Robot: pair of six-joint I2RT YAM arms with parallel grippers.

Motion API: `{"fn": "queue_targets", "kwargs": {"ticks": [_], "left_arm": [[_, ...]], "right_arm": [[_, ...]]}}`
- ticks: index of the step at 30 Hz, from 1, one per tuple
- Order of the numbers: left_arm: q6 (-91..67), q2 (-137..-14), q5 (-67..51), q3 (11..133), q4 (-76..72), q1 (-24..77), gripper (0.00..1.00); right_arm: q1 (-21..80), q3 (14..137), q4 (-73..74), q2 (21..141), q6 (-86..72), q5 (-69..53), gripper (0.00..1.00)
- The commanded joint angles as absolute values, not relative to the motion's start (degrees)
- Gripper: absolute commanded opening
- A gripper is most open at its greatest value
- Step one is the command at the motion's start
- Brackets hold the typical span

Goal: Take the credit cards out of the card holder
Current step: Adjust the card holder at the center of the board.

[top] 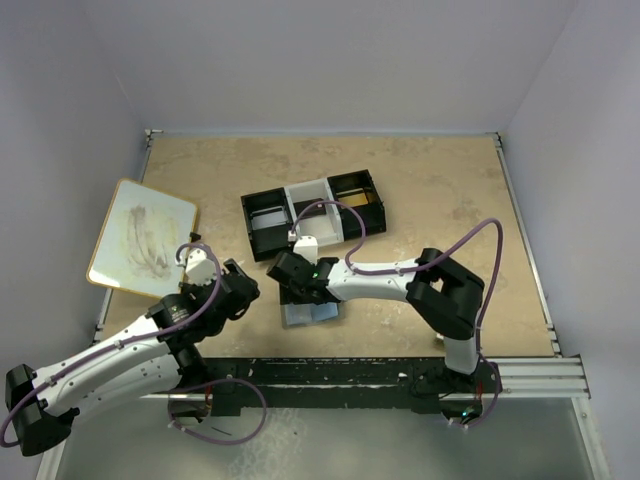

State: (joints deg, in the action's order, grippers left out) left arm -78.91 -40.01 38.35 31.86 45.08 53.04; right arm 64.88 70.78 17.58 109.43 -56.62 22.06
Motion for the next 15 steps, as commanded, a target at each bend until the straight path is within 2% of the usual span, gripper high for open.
{"fn": "queue_targets", "kwargs": {"ticks": [1,7,15], "left_arm": [[-79.2,-39.9,39.2,33.5,44.2,53.2,0.65],[-76.3,-41.0,36.6,32.6,39.9,53.2,0.65],[-71.3,-46.4,26.6,29.5,26.8,53.3,0.63]], "right_arm": [[64.4,67.2,22.4,111.4,-57.2,19.7,0.6],[62.9,63.0,15.4,108.6,-56.1,14.3,0.57],[58.1,53.6,4.2,104.4,-56.5,4.9,0.57]]}}
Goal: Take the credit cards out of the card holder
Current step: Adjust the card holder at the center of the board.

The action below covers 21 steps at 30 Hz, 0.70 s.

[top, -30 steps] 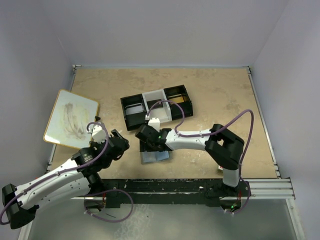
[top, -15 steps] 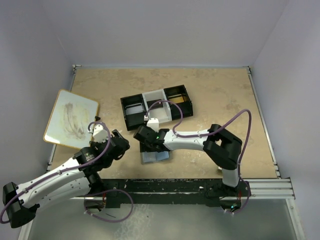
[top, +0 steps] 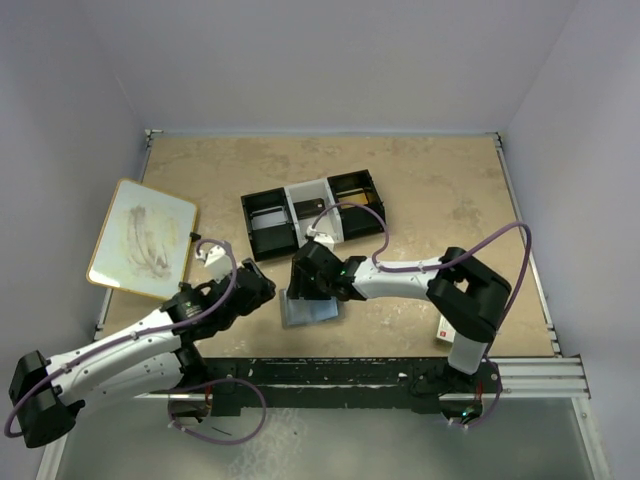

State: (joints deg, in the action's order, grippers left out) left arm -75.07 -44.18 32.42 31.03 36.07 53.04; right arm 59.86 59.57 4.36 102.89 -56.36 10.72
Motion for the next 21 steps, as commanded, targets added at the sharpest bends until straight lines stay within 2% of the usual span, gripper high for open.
{"fn": "queue_targets", "kwargs": {"ticks": [1,8,14,16,18,21], "left_arm": [[-71.1,-47.1,25.3,29.0,25.2,53.3,0.62],[-70.6,-48.9,21.1,26.7,19.0,53.3,0.56],[-71.1,-49.6,17.0,23.9,14.9,53.3,0.3],[-72.1,-50.2,20.0,24.7,20.7,53.2,0.21],[-72.2,-50.1,22.2,25.9,24.7,53.2,0.16],[-70.5,-48.0,19.5,24.5,21.6,53.2,0.16]], "right_arm": [[57.9,53.0,3.5,104.2,-56.5,4.4,0.57],[57.1,51.4,1.7,103.9,-56.7,2.7,0.61],[56.9,51.3,2.3,103.5,-57.0,4.0,0.6],[56.9,52.1,3.9,103.9,-57.0,5.3,0.6],[56.9,51.6,3.6,103.6,-56.9,4.6,0.61],[56.9,50.7,2.6,103.3,-57.2,3.9,0.6]]}}
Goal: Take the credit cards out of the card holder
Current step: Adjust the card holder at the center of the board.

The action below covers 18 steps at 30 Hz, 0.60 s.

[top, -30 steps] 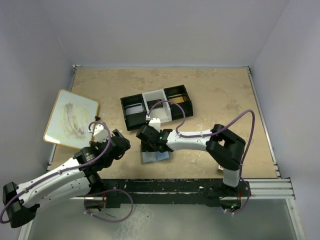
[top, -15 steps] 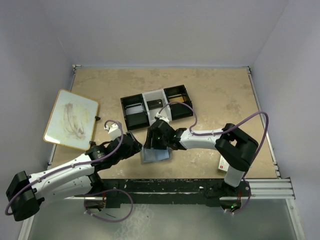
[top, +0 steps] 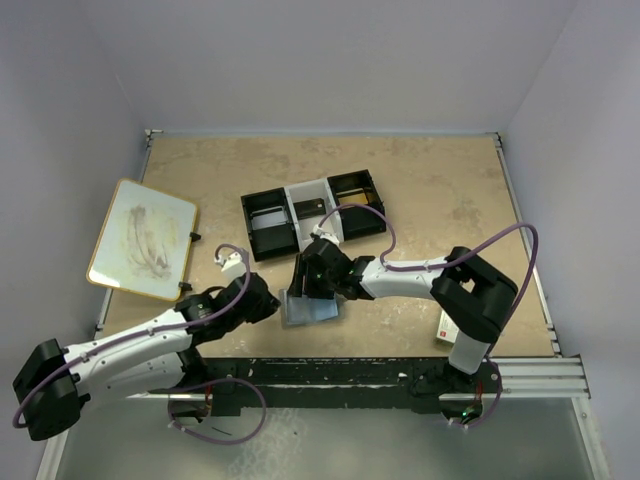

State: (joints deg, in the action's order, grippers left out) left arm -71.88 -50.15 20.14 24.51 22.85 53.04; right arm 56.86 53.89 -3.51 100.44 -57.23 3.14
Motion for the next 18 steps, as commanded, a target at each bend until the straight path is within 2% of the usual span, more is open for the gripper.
{"fn": "queue_targets", "kwargs": {"ticks": [1,8,18], "left_arm": [[-69.6,-47.8,17.7,23.3,19.3,53.2,0.18],[-67.0,-55.6,8.9,21.8,9.8,53.3,0.22],[-68.0,-56.0,12.1,21.0,11.7,53.3,0.18]], "right_arm": [[56.9,50.7,2.4,103.4,-57.2,3.7,0.6],[56.9,50.8,1.1,104.0,-57.3,2.2,0.61],[56.9,50.7,1.4,103.6,-57.3,2.4,0.61]]}}
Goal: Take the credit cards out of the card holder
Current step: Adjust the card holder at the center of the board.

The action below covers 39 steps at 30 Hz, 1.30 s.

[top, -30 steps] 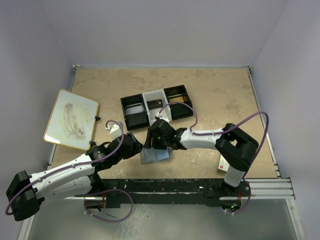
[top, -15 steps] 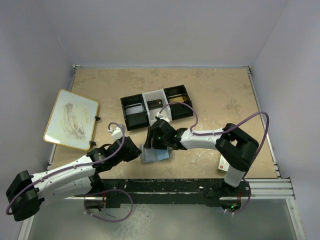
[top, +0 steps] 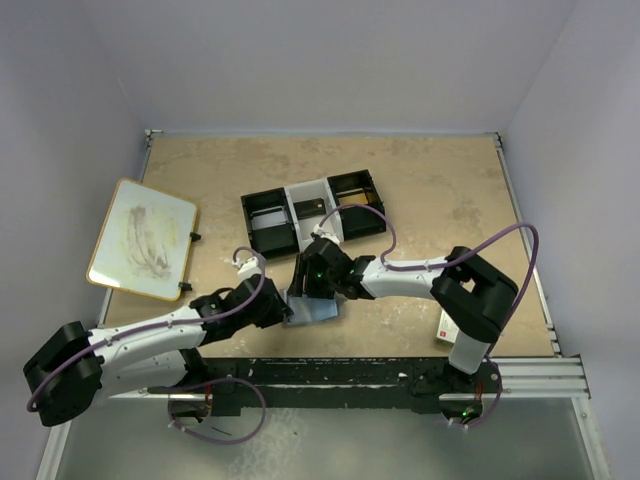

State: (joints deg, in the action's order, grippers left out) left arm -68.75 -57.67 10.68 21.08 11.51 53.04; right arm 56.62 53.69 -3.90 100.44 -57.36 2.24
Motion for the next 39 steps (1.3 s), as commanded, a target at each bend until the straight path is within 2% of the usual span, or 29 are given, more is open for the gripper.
{"fn": "queue_targets", "kwargs": {"ticks": [1,8,16,29,36,39], "left_arm": [[-68.2,-55.3,12.4,21.0,12.1,53.2,0.18],[-69.0,-51.3,15.0,20.9,14.4,53.2,0.21],[-69.2,-55.7,15.6,21.9,13.4,53.3,0.18],[-68.5,-59.8,13.4,21.6,8.0,53.3,0.19],[-71.0,-53.9,17.6,22.5,14.4,53.3,0.2],[-71.7,-49.6,19.1,22.3,16.6,53.3,0.23]], "right_arm": [[56.8,50.7,1.4,103.7,-57.4,2.3,0.61],[56.8,51.0,0.8,104.1,-57.4,1.6,0.61],[56.8,51.2,0.7,104.3,-57.2,1.1,0.61],[56.5,50.0,-1.0,103.5,-57.6,0.2,0.61],[55.9,49.0,-2.3,103.4,-57.9,-0.9,0.59],[55.8,48.9,-2.4,103.4,-57.8,-0.9,0.59]]}}
